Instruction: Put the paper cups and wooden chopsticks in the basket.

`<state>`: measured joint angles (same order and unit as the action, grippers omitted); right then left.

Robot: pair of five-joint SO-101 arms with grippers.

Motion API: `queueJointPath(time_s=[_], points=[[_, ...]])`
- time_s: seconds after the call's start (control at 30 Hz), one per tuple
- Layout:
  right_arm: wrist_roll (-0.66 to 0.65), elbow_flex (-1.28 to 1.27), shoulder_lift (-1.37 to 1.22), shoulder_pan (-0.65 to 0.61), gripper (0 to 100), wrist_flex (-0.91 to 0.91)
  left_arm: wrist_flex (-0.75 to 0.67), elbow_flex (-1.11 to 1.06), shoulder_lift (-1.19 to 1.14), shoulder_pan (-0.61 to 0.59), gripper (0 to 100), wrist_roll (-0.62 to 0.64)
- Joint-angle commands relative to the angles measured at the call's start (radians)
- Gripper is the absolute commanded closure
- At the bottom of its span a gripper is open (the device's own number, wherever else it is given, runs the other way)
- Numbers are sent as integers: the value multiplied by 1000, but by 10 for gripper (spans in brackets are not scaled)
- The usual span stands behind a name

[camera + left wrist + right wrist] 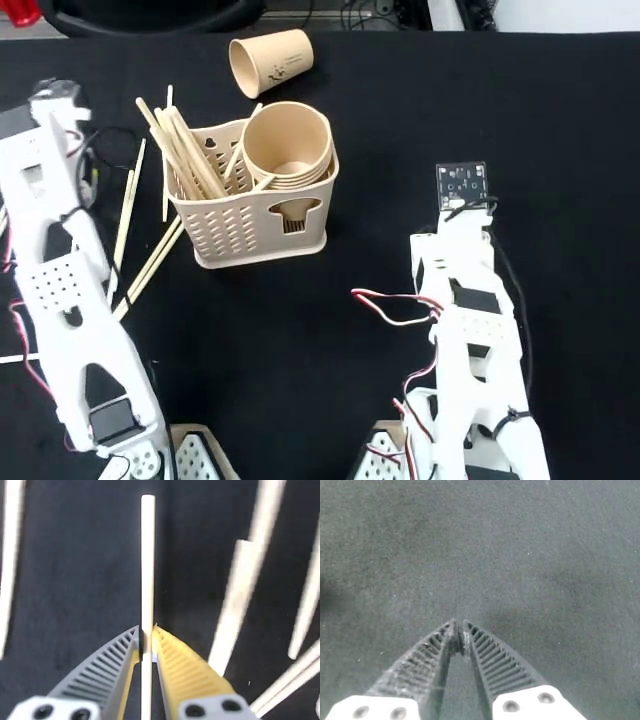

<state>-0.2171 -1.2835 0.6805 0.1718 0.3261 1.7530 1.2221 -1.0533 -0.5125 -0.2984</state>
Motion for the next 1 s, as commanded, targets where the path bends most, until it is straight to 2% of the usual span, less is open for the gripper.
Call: queueJointPath(time_s=[0.0,0.37,0.47,0.73,0.97], points=[[-8,5,30,-11,985,-20,11,-102,126,-21,971,84],[-8,5,30,-12,985,-20,-25,-618,552,33,971,147],[-8,5,30,-12,985,-20,-118,-771,697,39,971,150],[-8,4,30,-12,985,-20,-511,-1313,1082,50,971,149],[-8,4,30,-12,985,-20,-717,-1544,1353,62,971,152]])
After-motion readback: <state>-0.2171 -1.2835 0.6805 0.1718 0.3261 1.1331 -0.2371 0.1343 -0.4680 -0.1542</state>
